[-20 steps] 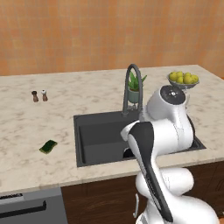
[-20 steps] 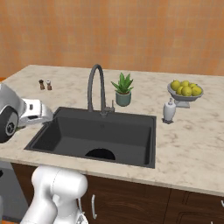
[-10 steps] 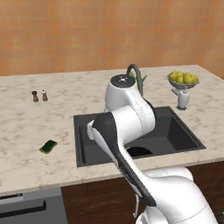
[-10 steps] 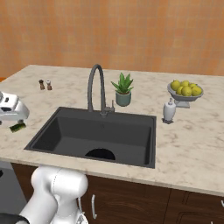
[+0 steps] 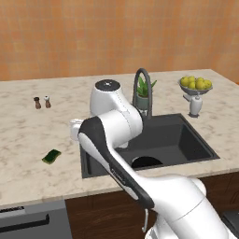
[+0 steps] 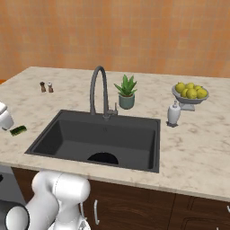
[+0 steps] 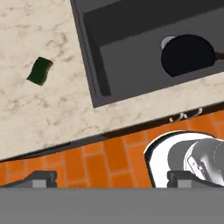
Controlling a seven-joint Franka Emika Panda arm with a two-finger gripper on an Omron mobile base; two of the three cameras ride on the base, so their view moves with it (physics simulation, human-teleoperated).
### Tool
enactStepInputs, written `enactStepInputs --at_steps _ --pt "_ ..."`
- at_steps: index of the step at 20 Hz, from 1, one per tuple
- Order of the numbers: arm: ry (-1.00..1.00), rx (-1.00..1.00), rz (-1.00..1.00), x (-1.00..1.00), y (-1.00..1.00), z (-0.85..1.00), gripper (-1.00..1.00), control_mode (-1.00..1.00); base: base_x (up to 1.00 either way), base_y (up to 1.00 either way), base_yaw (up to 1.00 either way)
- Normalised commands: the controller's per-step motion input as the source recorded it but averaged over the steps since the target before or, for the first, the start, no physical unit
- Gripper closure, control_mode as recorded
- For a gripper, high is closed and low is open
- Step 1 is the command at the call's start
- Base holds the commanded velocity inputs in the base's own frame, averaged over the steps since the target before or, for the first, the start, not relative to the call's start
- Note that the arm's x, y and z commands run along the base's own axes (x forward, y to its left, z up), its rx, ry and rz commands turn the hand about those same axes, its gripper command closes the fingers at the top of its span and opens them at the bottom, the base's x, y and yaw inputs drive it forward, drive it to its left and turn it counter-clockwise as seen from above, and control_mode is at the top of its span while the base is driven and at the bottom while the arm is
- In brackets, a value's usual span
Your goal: Pick the pan and sponge and place them into the sink. Then turn on the water.
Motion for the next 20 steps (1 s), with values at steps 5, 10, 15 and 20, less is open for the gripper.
enactStepInputs --at_steps 5,10,15,20 --pt "0.0 0.16 -0.38 0.11 0.57 -0.3 -1.0 -1.0 0.0 0.0 0.0" --pt "0.03 0.0 -0.15 0.48 0.54 -0.31 -1.0 -1.0 0.0 0.0 0.0" --pt "0.14 -0.02 -0.01 0.7 0.36 -0.16 -1.0 -1.0 0.0 0.0 0.0" --pt "0.14 -0.01 0.0 0.66 0.33 -0.21 -1.0 -1.0 0.0 0.0 0.0"
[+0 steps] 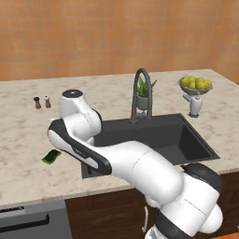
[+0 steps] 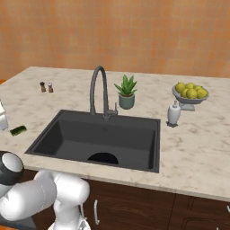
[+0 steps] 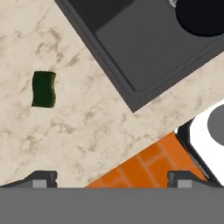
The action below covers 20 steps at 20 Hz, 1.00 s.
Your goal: Pick the pan and sponge and place them into the sink. Then turn on the water.
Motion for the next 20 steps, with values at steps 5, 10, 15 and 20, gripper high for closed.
enactStepInputs --at_steps 5,10,15,20 --pt "0.15 -0.02 -0.01 0.55 0.29 -0.35 -1.0 -1.0 0.0 0.0 0.0" --pt "0.16 -0.01 0.0 0.57 0.27 -0.45 -1.0 -1.0 0.0 0.0 0.0" --pt "0.11 -0.05 0.0 0.57 0.33 -0.34 -1.0 -1.0 0.0 0.0 0.0" --pt "0.01 -0.07 0.0 0.39 0.41 -0.18 -1.0 -1.0 0.0 0.0 0.0"
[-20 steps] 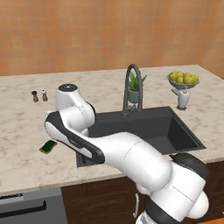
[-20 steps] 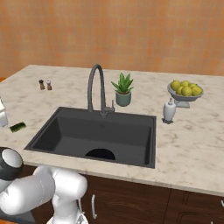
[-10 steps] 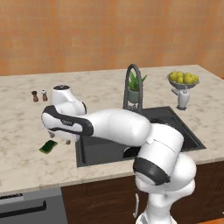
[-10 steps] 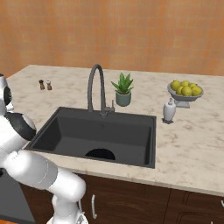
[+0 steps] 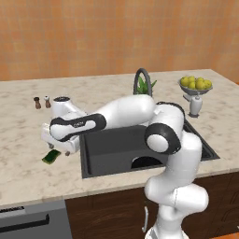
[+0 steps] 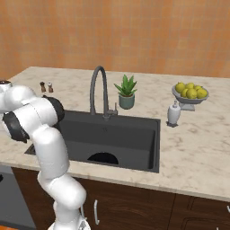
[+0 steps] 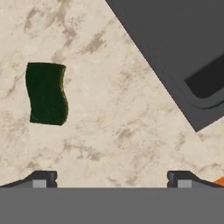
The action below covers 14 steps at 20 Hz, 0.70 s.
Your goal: Pick the pan and sponge and place them into the sink. Then turn on the water.
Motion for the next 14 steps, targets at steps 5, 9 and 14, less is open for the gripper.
enactStepInputs --at_steps 5,9,14 --pt "0.0 -0.05 0.0 0.29 0.33 -0.07 -1.0 -1.0 0.0 0.0 0.0" --pt "0.0 0.0 0.0 0.22 0.02 0.0 -1.0 -1.0 0.0 0.0 0.0" --pt "0.0 -0.01 0.0 0.11 0.0 -0.02 -1.0 -1.0 0.0 0.0 0.0"
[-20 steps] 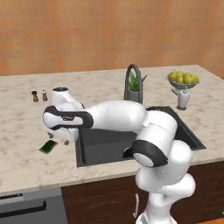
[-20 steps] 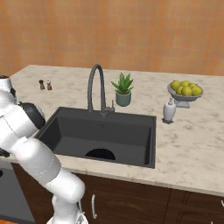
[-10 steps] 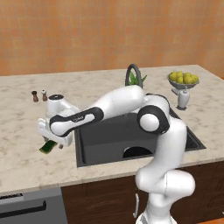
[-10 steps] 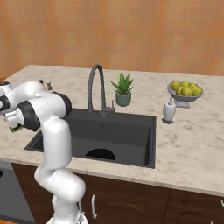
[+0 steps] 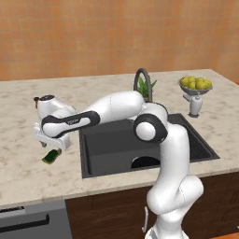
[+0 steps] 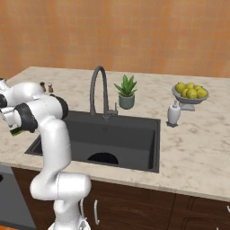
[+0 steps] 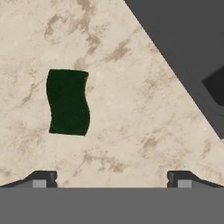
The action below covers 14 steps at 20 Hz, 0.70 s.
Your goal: Pick the pan and sponge and place them into the sink. Then turn on the water.
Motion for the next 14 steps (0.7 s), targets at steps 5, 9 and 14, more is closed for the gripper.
enactStepInputs --at_steps 5,9,14 --pt "0.0 0.0 0.0 0.26 0.0 -0.28 -1.0 -1.0 0.0 0.0 0.0" --pt "0.0 0.0 0.0 0.3 0.0 -0.39 -1.0 -1.0 0.0 0.0 0.0" --pt "0.0 0.0 0.0 0.36 0.0 -0.28 -1.0 -1.0 0.0 0.0 0.0"
